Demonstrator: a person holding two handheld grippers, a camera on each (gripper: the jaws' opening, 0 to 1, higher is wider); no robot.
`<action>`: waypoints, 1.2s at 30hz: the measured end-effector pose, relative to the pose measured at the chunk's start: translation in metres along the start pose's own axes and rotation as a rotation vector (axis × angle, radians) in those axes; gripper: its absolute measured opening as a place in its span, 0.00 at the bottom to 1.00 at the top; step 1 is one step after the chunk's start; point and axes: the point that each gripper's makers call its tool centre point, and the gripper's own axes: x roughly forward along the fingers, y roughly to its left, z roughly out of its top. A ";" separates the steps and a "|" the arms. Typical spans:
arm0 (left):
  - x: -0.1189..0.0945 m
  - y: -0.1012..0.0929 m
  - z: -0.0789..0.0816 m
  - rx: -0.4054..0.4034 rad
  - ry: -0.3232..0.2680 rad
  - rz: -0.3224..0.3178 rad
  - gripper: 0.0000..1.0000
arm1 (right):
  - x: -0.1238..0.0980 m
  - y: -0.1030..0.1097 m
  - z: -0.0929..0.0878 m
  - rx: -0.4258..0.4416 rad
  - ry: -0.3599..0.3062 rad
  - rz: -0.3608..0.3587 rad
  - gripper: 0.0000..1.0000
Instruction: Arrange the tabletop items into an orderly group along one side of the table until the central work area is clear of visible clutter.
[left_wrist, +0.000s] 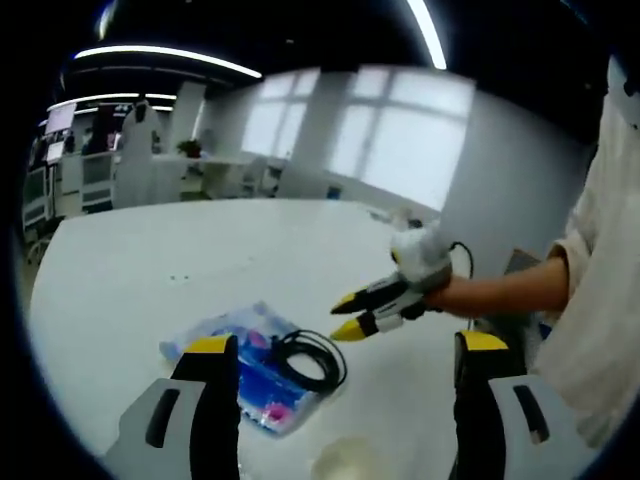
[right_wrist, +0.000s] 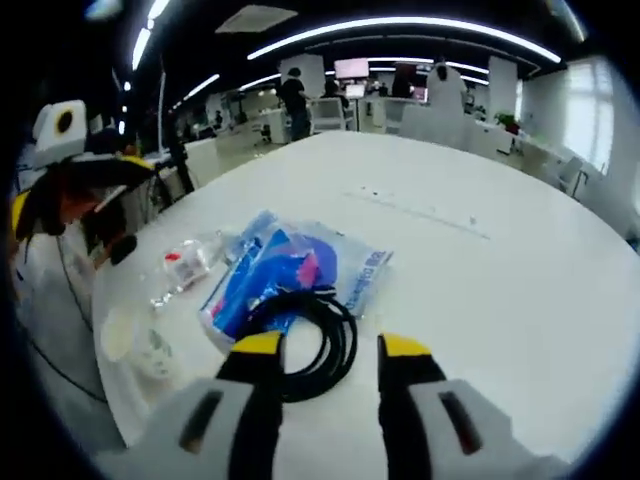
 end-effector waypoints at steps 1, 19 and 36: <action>0.001 0.001 0.000 -0.002 0.001 0.000 0.86 | 0.004 -0.003 0.002 -0.003 -0.017 -0.010 0.30; 0.008 0.016 -0.007 -0.022 0.011 0.000 0.86 | 0.044 -0.008 -0.018 0.048 0.064 -0.010 0.26; 0.012 0.019 -0.011 -0.034 0.014 -0.002 0.85 | 0.051 -0.011 -0.032 0.067 0.109 -0.008 0.13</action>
